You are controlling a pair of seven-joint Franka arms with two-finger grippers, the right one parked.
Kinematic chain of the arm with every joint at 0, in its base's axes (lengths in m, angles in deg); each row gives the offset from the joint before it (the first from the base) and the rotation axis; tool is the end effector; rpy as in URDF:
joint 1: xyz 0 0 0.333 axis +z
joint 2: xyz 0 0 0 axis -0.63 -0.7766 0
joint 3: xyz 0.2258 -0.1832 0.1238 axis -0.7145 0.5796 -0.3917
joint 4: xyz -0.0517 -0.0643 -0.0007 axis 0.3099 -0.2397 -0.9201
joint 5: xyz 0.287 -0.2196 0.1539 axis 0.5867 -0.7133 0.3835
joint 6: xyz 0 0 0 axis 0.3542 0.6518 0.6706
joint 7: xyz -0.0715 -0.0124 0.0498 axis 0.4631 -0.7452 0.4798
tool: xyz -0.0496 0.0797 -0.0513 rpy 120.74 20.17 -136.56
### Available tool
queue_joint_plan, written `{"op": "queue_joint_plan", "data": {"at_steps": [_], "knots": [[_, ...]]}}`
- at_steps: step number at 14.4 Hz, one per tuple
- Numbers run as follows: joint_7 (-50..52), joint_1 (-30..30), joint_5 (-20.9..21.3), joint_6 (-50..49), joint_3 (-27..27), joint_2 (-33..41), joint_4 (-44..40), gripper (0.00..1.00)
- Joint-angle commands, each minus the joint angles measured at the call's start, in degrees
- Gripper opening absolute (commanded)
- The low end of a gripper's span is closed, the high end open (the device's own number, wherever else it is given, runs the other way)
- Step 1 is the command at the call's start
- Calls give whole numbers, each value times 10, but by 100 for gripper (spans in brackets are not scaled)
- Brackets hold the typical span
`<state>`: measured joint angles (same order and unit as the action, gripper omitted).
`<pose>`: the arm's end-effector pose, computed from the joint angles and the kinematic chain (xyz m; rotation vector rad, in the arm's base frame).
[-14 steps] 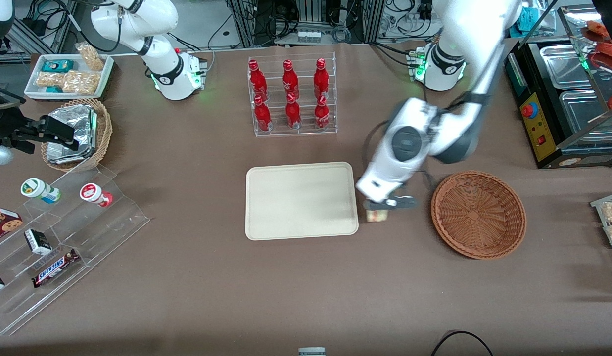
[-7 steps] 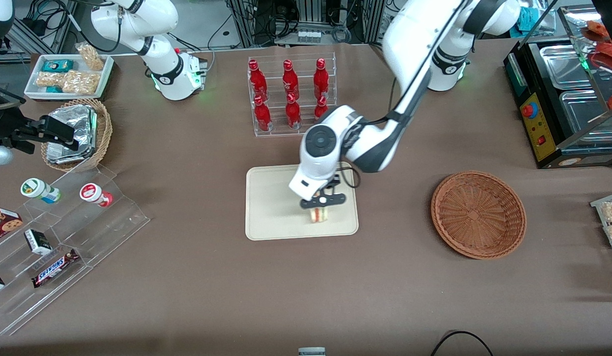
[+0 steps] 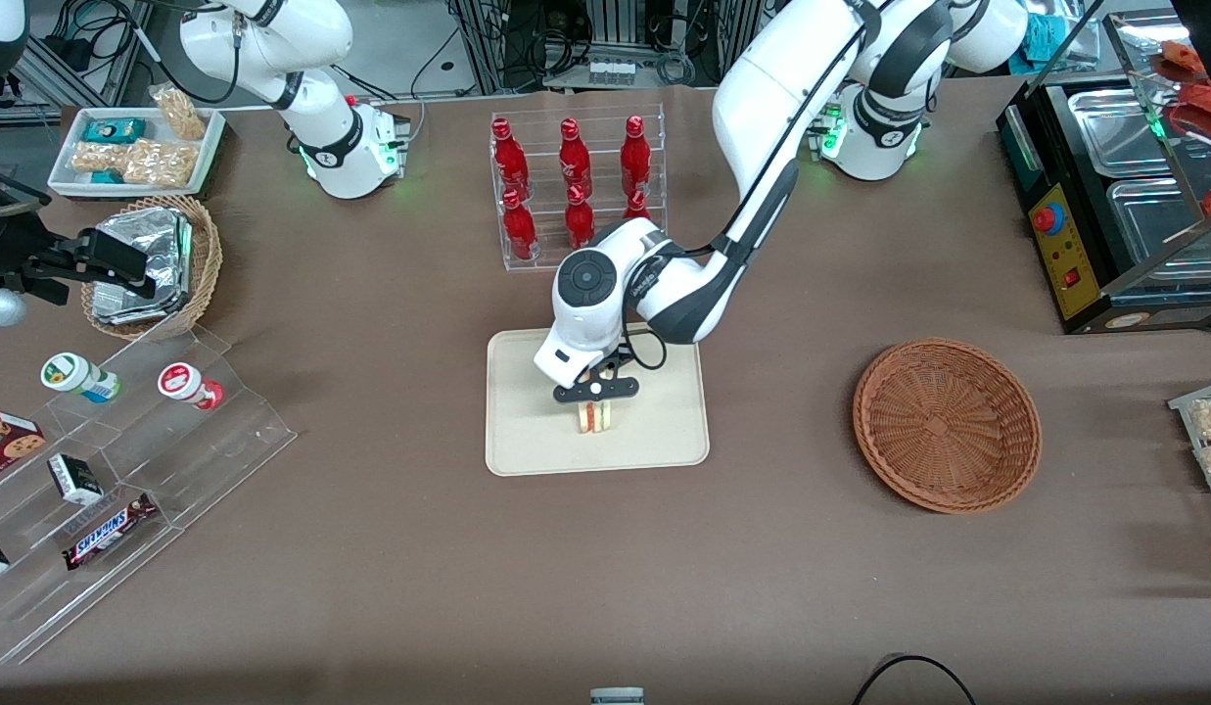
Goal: Place sandwich from basket to tray
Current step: 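Lower the sandwich onto the tray and open the left gripper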
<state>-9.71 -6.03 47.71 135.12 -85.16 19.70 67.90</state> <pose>0.4879 -0.5518 0.2241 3.0916 0.1621 -0.0745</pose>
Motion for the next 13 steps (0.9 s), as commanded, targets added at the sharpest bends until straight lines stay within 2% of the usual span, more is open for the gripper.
{"op": "queue_joint_plan", "data": {"at_steps": [1, 2, 7, 10, 13], "knots": [[-14, -8, 7, -2, -9, -6, -20, 78], [-15, -5, 5, -2, -9, -3, -20, 100], [-15, 2, 6, -38, -24, 56, -6, 100], [4, 31, 0, -152, -25, 107, -5, 100], [-36, 82, 0, -234, -23, 162, 21, 100]]}}
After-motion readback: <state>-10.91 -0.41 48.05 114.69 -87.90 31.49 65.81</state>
